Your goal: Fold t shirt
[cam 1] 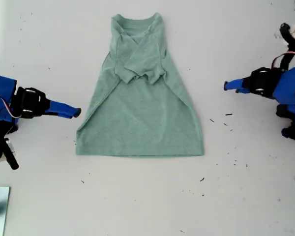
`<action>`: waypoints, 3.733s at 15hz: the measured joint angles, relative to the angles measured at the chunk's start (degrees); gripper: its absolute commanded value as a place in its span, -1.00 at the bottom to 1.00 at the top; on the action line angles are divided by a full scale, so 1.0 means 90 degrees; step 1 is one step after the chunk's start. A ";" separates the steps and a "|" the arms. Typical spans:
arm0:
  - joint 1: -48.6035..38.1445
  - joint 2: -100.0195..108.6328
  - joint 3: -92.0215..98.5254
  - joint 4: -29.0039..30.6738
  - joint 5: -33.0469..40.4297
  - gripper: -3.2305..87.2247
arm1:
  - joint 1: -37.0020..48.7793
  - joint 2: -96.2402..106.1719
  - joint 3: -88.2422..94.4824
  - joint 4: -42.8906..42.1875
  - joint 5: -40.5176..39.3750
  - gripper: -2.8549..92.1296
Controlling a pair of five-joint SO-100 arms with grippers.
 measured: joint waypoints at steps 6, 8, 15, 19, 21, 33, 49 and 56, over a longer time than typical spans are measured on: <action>-0.0107 0.0000 -0.0010 -0.0068 -0.0264 -0.93 | -0.1855 -0.0166 -0.0645 -0.0293 -0.0059 -0.90; -0.0068 0.0000 0.0000 0.0039 -0.0332 -0.93 | -0.2432 -0.1602 -0.2178 0.0039 0.0137 -0.90; -0.0039 0.0000 0.0000 0.0039 -0.0215 -0.93 | -0.4189 -0.8750 -0.9385 0.2441 0.0518 -0.13; -0.0039 0.0000 0.0000 0.0039 -0.0098 -0.93 | -0.4199 -0.9629 -0.8799 0.1904 0.0479 -0.19; -0.0039 0.0000 0.0000 0.0039 -0.0098 -0.93 | -0.4072 -0.9912 -0.7852 0.0791 0.0303 -0.23; -0.0039 0.0000 0.0000 0.0039 0.0078 -0.93 | -0.3740 -1.0791 -0.6611 -0.0654 -0.0166 -0.97; -0.0049 0.0000 0.0020 0.0039 0.0078 -0.92 | -0.3857 -1.3174 -1.0576 -0.0762 -0.0449 -0.34; -0.0049 0.0000 0.0020 0.0039 0.0078 -0.90 | -0.4365 -1.0928 -1.0762 0.1982 -0.0156 -0.72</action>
